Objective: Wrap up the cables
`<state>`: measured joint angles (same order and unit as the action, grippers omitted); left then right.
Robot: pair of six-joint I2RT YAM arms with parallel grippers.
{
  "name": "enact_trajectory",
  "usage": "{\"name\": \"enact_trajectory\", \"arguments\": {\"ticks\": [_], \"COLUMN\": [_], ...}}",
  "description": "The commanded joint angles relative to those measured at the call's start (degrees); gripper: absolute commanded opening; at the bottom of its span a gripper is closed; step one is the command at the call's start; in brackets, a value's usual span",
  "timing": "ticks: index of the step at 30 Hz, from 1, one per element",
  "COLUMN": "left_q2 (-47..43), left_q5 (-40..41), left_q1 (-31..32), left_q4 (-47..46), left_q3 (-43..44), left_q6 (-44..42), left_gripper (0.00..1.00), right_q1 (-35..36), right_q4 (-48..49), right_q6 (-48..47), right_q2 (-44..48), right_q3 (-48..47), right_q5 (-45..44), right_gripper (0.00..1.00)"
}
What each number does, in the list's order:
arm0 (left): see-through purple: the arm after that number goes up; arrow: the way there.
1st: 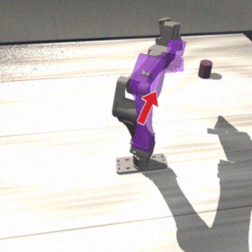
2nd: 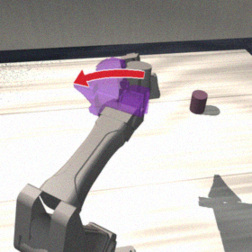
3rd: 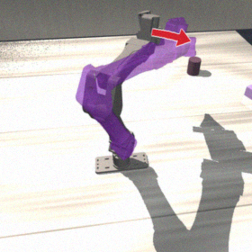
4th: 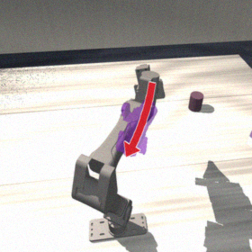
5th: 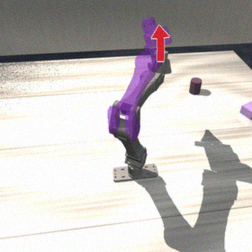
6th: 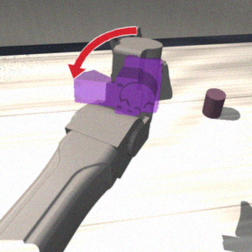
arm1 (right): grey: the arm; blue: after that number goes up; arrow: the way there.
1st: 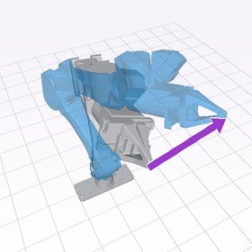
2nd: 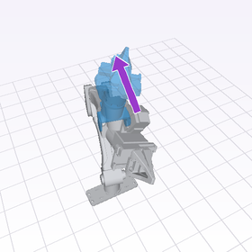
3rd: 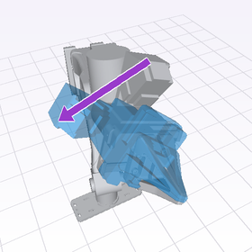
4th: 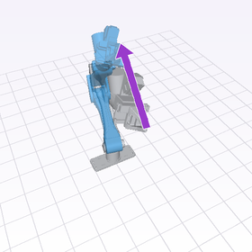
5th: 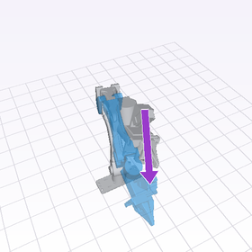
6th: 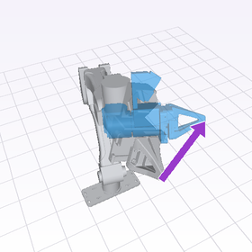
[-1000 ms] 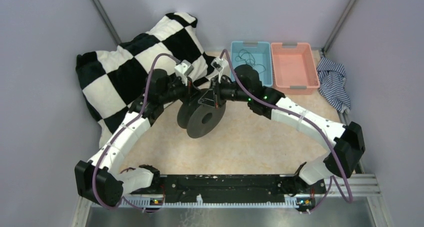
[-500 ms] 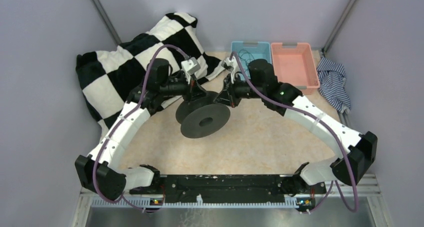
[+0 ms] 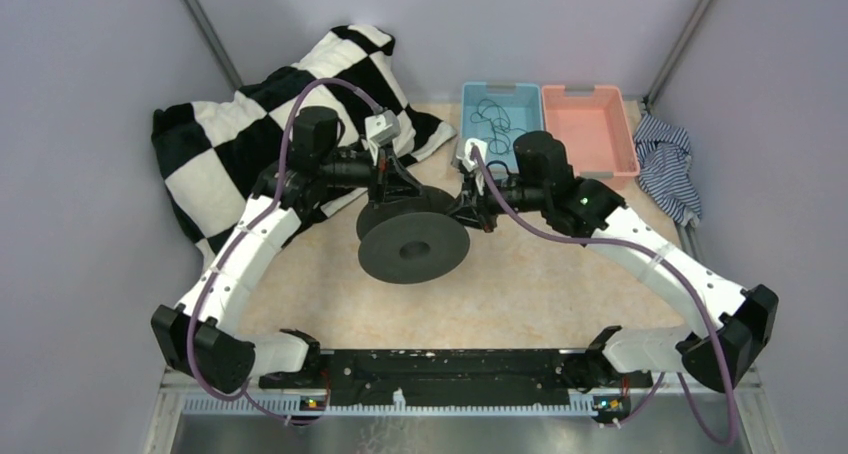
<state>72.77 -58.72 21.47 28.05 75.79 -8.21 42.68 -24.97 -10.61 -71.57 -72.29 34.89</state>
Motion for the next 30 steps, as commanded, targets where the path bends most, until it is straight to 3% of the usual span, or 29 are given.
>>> {"name": "enact_trajectory", "arguments": {"ticks": [1,9,14,19,26,30], "left_q2": [0.9,4.0,4.4,1.9,6.2,12.9], "left_q5": [-5.8,-8.0,-7.1,-6.3,-7.3,-13.7], "left_q1": [-0.2,-0.1,-0.2,-0.2,-0.2,-0.1], "left_q4": [-4.2,-5.2,-12.1,-27.0,-27.4,-26.5], "left_q3": [2.1,2.2,-1.5,-9.6,-13.0,-13.2], "left_q6": [0.3,5.1,11.4,20.2,18.8,17.4], "left_gripper": [0.0,0.0,0.0,0.0,0.0,0.0], "right_q1": [-2.7,-8.2,-8.2,-8.2,-8.2,-8.3], "right_q4": [-1.4,7.8,15.7,26.7,29.5,32.8], "right_q6": [-7.5,-1.0,5.7,13.5,15.4,16.1], "right_q2": [0.8,-2.8,-3.7,-3.6,-4.9,-6.3], "right_q3": [4.0,11.4,15.7,20.7,24.6,29.7], "right_q5": [13.5,32.7,33.0,33.5,32.2,32.8], "right_gripper": [0.0,0.0,0.0,0.0,0.0,0.0]}}
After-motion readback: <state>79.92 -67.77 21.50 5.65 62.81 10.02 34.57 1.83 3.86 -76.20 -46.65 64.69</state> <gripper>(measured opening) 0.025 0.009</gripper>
